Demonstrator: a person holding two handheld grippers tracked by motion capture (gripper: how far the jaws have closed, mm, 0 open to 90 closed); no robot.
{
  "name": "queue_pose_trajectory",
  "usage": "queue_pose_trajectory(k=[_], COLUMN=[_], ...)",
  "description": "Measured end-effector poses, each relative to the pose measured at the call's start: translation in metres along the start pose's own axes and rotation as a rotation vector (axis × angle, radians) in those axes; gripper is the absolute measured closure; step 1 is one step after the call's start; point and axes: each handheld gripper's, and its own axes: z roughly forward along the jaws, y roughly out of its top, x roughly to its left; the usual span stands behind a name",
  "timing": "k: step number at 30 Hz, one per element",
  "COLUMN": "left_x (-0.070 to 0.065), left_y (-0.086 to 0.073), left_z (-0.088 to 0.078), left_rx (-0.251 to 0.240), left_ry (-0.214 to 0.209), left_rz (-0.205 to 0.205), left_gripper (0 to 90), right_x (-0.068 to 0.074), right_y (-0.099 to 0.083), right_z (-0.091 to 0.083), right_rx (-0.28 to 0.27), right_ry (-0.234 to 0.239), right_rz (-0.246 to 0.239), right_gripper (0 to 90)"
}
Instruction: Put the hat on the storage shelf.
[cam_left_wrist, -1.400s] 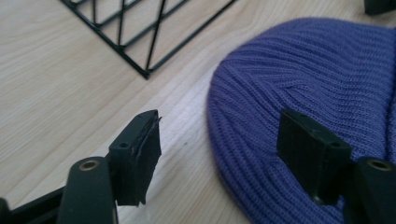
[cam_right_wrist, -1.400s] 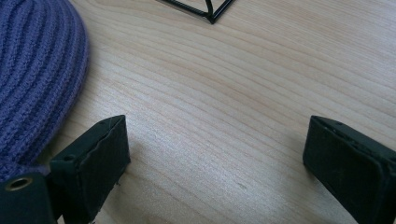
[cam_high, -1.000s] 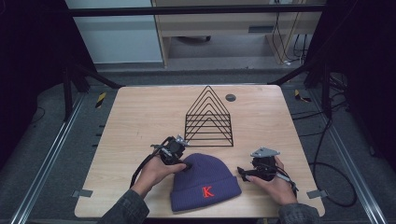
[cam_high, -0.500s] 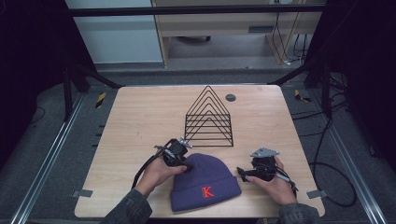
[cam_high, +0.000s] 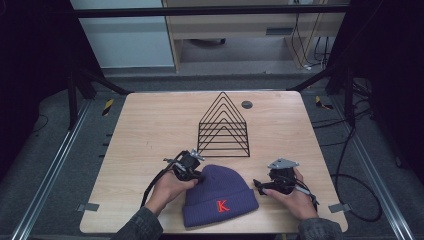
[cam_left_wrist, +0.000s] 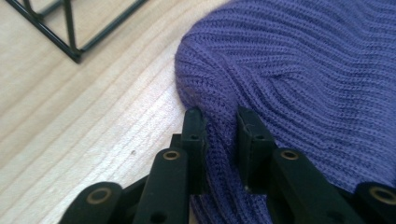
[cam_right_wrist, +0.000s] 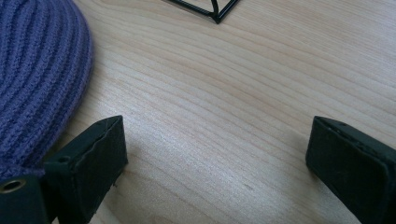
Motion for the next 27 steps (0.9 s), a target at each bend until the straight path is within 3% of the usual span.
queue_pose_trajectory(k=[6,13,21,27], left_x=[-0.005,-0.016,-0.037,-0.046], left_y=[0.001,0.008,0.022,0.029], left_z=[-0.020,-0.049,-0.098,-0.133], left_rx=[-0.077,-0.151,-0.234,-0.275], left_ry=[0.026,0.071,0.115,0.147], left_rz=[0.031,0.107,0.228,0.293], left_gripper=[77.0,77.6,78.0,78.2], right_x=[0.000,0.000,-0.005,-0.003], right_y=[0.000,0.001,0.003,0.008], right_z=[0.000,-0.001,-0.004,-0.015], right_rx=[0.002,0.010,0.030,-0.010], right_ry=[0.001,0.001,0.020,0.026], right_rz=[-0.002,-0.001,-0.020,-0.037], right_gripper=[5.5,5.5,8.7,15.1])
